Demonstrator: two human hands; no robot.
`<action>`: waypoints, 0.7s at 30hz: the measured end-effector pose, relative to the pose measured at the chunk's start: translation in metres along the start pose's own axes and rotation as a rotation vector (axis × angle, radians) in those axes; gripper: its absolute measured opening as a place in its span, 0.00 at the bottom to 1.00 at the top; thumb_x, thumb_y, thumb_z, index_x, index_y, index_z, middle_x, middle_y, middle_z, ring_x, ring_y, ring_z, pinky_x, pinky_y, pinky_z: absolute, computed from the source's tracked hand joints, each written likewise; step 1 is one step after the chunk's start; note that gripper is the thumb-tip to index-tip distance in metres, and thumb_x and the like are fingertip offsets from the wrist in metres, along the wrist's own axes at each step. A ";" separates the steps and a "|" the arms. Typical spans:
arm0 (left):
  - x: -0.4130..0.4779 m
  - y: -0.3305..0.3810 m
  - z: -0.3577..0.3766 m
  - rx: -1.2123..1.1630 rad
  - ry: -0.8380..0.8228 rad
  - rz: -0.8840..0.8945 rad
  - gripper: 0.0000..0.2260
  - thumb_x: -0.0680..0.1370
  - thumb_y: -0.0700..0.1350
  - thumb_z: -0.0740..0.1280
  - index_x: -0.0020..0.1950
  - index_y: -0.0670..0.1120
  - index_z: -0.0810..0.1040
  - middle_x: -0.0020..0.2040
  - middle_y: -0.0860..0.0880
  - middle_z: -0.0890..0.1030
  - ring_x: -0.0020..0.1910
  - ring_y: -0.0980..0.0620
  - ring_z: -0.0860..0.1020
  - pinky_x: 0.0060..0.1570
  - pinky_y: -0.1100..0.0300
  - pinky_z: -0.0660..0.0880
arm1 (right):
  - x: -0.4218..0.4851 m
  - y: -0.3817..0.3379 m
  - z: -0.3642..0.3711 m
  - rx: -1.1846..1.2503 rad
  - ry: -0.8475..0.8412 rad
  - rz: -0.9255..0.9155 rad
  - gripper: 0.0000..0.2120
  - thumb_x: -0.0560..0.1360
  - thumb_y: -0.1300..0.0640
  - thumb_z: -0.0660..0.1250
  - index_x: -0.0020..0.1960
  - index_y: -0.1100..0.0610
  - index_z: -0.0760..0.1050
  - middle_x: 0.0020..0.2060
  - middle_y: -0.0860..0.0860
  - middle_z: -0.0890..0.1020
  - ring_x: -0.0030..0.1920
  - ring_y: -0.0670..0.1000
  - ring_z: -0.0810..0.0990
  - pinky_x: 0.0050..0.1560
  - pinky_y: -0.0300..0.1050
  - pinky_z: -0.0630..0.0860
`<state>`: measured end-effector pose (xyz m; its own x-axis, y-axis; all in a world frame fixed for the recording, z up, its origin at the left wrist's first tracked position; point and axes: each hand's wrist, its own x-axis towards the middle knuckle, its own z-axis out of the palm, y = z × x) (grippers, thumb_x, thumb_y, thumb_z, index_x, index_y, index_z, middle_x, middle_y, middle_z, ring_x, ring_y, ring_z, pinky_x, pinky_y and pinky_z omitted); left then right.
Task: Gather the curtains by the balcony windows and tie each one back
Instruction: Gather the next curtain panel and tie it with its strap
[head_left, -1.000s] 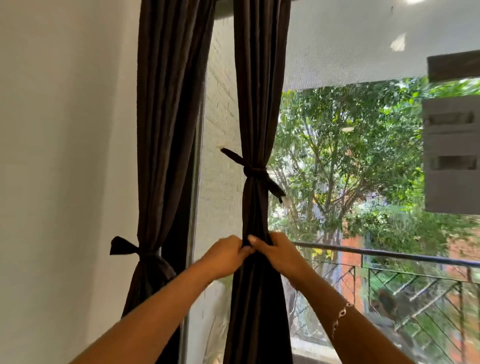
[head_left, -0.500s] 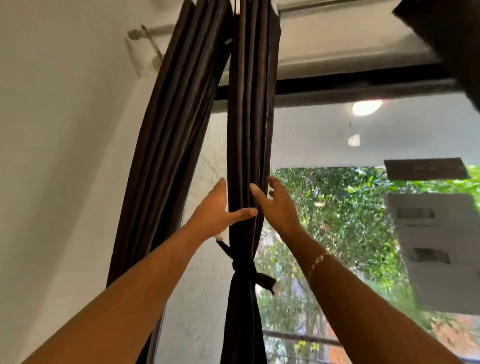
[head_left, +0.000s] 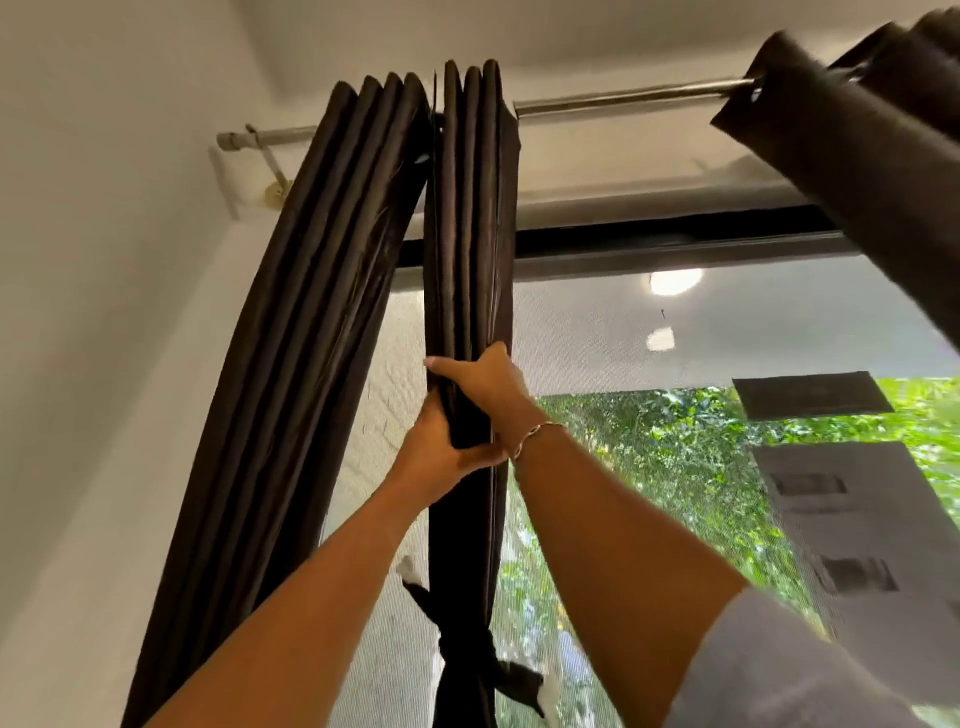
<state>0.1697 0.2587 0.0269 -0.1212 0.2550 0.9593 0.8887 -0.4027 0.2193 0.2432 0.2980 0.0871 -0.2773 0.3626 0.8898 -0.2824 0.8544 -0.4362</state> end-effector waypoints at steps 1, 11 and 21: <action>0.003 0.003 0.005 -0.016 0.004 0.040 0.22 0.78 0.39 0.61 0.71 0.47 0.61 0.58 0.51 0.73 0.59 0.51 0.74 0.41 0.67 0.78 | 0.001 -0.001 0.004 -0.066 0.002 0.006 0.33 0.70 0.47 0.71 0.65 0.64 0.62 0.62 0.60 0.73 0.62 0.61 0.73 0.59 0.53 0.72; 0.009 0.041 0.074 0.215 0.027 0.042 0.24 0.76 0.30 0.58 0.71 0.39 0.59 0.67 0.41 0.70 0.63 0.49 0.70 0.51 0.73 0.65 | 0.001 0.016 -0.064 -0.332 0.188 -0.066 0.14 0.75 0.62 0.60 0.59 0.66 0.70 0.58 0.64 0.76 0.59 0.64 0.75 0.52 0.50 0.72; 0.026 0.151 0.199 0.181 0.006 0.088 0.23 0.75 0.31 0.57 0.70 0.38 0.63 0.64 0.38 0.74 0.63 0.40 0.72 0.53 0.59 0.68 | 0.016 0.029 -0.228 -0.424 0.287 -0.081 0.14 0.76 0.63 0.58 0.60 0.66 0.69 0.60 0.64 0.75 0.60 0.65 0.74 0.47 0.48 0.67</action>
<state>0.3888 0.3790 0.0495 -0.0419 0.2204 0.9745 0.9608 -0.2588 0.0998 0.4399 0.4138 0.1192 0.0103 0.3253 0.9456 0.1214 0.9382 -0.3241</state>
